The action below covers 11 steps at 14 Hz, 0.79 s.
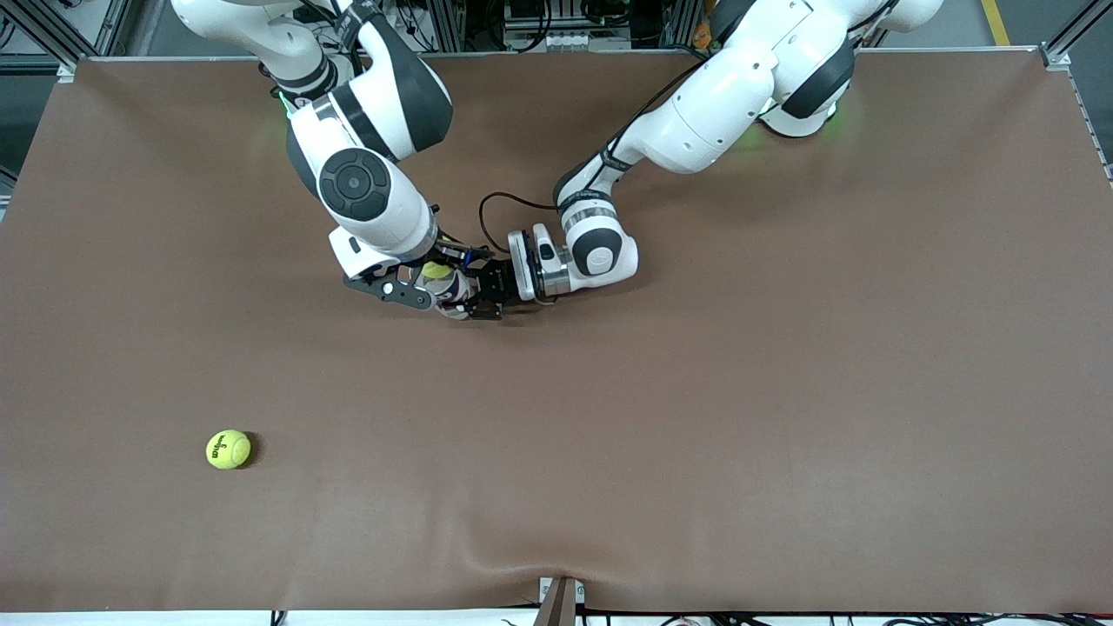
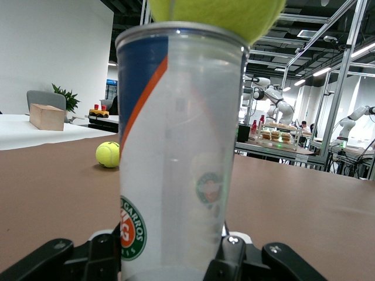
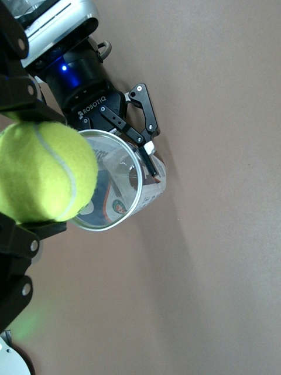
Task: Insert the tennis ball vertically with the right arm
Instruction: 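Lower the yellow ball into the can opening and open the right gripper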
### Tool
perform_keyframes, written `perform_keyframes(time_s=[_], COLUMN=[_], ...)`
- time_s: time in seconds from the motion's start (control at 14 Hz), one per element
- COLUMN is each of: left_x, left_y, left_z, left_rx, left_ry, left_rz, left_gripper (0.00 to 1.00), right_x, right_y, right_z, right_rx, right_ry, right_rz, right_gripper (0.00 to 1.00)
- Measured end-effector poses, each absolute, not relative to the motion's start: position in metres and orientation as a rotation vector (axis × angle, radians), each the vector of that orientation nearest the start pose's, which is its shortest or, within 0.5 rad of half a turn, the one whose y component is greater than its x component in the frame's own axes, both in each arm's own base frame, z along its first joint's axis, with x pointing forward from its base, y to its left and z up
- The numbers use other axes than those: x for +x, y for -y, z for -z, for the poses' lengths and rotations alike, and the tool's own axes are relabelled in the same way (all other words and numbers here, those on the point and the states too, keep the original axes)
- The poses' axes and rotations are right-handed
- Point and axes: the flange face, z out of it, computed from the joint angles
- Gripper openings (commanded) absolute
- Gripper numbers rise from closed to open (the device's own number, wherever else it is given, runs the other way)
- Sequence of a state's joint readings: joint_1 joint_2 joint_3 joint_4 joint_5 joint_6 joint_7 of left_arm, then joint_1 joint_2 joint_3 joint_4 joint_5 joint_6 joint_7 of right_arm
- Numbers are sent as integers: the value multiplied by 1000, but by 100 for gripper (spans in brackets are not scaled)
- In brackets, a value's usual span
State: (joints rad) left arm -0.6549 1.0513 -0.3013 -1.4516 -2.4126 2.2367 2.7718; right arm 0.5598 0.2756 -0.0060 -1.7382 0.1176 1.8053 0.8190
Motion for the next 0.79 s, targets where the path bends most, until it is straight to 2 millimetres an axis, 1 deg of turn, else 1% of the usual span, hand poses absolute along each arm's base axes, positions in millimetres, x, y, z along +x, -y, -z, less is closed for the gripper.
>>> perform_keyframes(time_s=[0.14, 0.21, 0.29, 0.36, 0.57, 0.79], left_x=[432, 432, 432, 432, 430, 422], left_y=[575, 575, 575, 575, 577, 583], left_z=[-92, -92, -92, -92, -91, -91], left_rx=[1401, 1401, 1401, 1401, 1413, 1418], left_ry=[971, 971, 971, 972, 950, 938], left_rz=[-1233, -1233, -1233, -1233, -1242, -1241], left_gripper=[55, 54, 54, 54, 54, 55], right_x=[517, 518, 518, 519, 519, 520], right_y=[-328, -327, -326, -326, -325, -325], right_z=[-400, -399, -397, -396, -392, -391], right_rx=[-3132, -3132, -3133, -3134, -3137, -3138], right_ry=[-489, -493, -497, -499, -502, -503], right_rz=[-369, -371, -373, -376, -384, -385], right_gripper=[59, 69, 90, 100, 100, 100])
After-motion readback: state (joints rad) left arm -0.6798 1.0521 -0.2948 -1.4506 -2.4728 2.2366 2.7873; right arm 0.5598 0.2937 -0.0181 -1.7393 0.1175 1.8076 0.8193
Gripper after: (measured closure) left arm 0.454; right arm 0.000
